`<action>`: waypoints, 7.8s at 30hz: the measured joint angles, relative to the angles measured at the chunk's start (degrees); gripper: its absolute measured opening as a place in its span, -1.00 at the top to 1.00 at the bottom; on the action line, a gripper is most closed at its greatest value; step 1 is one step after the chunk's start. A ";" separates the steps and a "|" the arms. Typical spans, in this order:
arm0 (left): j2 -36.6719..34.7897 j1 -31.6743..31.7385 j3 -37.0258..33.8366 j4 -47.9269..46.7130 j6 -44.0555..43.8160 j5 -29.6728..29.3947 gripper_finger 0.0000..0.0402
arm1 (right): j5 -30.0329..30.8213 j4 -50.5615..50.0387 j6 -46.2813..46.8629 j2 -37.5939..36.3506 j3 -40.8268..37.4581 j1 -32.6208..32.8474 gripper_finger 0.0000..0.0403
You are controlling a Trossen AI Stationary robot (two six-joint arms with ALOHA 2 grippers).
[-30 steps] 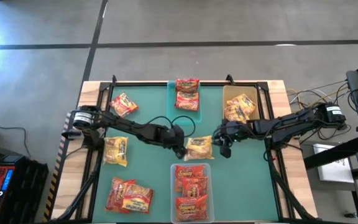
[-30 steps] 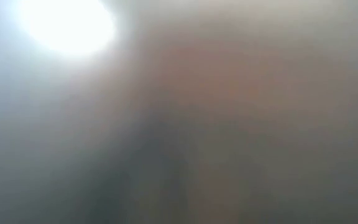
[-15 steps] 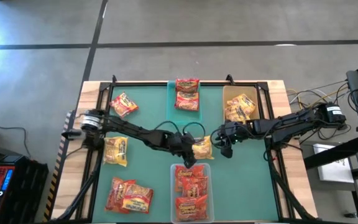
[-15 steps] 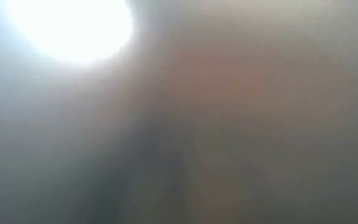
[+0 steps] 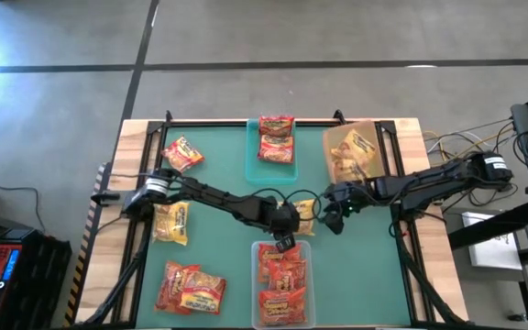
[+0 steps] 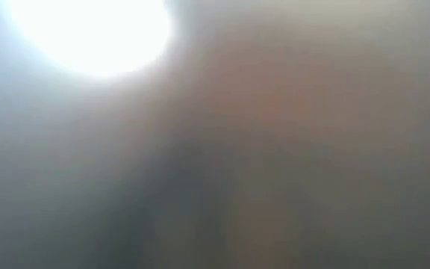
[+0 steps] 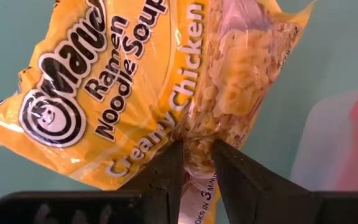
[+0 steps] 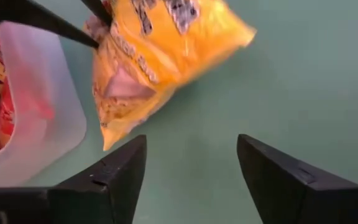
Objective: Sort Maruchan noodles
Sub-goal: Put the top yellow noodle pack into the transparent orange bin
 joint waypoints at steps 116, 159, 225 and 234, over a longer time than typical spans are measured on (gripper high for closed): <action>0.13 0.44 -0.39 2.62 6.97 -1.51 0.63 | 26.26 54.44 24.31 25.04 -7.22 11.31 -0.13; -8.86 -6.35 -0.39 -13.28 -8.53 -18.95 0.62 | 25.18 49.60 12.17 12.18 -7.31 10.64 0.38; -9.03 -7.12 -0.31 -15.52 -13.45 -28.48 0.63 | 23.54 11.50 -46.82 -19.82 -7.22 -39.34 0.35; -9.03 -7.12 -0.33 -15.52 -13.44 -28.48 0.63 | 20.73 12.97 -43.84 -19.76 -7.22 -43.63 0.17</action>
